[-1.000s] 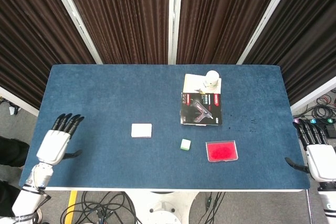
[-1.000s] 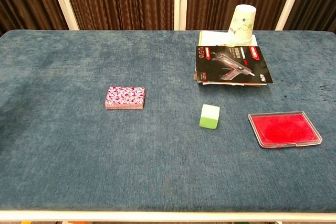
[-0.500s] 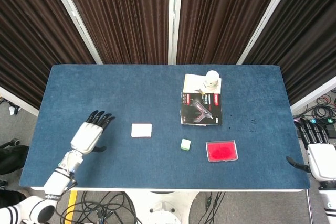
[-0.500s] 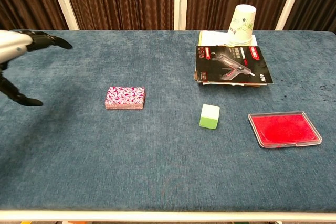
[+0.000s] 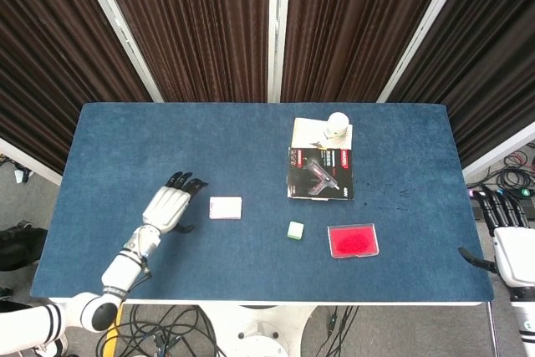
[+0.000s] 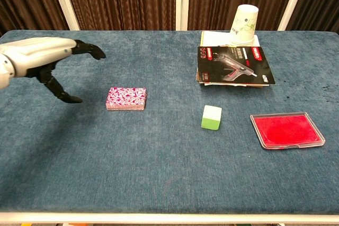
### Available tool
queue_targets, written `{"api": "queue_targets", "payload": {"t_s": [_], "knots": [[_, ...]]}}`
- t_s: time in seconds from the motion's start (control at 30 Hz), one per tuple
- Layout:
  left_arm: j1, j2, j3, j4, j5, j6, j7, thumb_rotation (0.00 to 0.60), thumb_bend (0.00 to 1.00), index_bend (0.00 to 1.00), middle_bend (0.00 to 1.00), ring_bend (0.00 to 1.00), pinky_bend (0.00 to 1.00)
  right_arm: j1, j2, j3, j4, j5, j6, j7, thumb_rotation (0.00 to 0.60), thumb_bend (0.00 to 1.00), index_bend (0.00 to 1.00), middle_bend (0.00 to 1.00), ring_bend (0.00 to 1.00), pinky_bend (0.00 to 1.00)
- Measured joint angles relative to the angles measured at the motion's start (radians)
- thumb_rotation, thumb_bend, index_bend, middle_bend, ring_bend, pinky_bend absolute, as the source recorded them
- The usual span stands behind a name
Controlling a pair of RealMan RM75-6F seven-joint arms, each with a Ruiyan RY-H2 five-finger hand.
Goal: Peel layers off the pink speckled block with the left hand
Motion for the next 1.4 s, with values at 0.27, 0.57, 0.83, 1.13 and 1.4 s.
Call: {"api": "queue_targets", "payload": {"t_s": [0.27,0.57,0.83,1.13,1.4], "knots": [[-0.050,-0.059,0.007,0.029,-0.035,-0.018,0.020,0.600,0.17,0.16,0.18,0.02,0.04,-0.004,0.008,0.000,-0.002,0.005,-0.001,0.007,0.600,0.05,0.00,0.00,0.00,0.00],[-0.110,-0.138,0.001,0.110,-0.086,-0.041,0.050,0.600,0.17,0.19,0.20,0.02,0.04,-0.007,0.009,0.001,0.002,0.011,-0.001,0.015,0.600,0.05,0.00,0.00,0.00,0.00],[-0.150,-0.205,0.003,0.206,-0.134,-0.062,0.060,0.600,0.19,0.19,0.23,0.02,0.04,-0.012,0.008,0.002,0.023,0.017,0.000,0.040,0.600,0.05,0.00,0.00,0.00,0.00],[-0.165,-0.238,0.006,0.245,-0.161,-0.054,0.051,0.600,0.19,0.20,0.24,0.04,0.04,-0.010,-0.004,0.002,0.049,0.021,-0.013,0.059,0.600,0.05,0.00,0.00,0.00,0.00],[-0.175,-0.261,0.003,0.249,-0.171,-0.038,0.051,0.600,0.20,0.20,0.26,0.06,0.04,-0.008,-0.009,0.000,0.053,0.019,-0.017,0.058,0.600,0.05,0.00,0.00,0.00,0.00]]}}
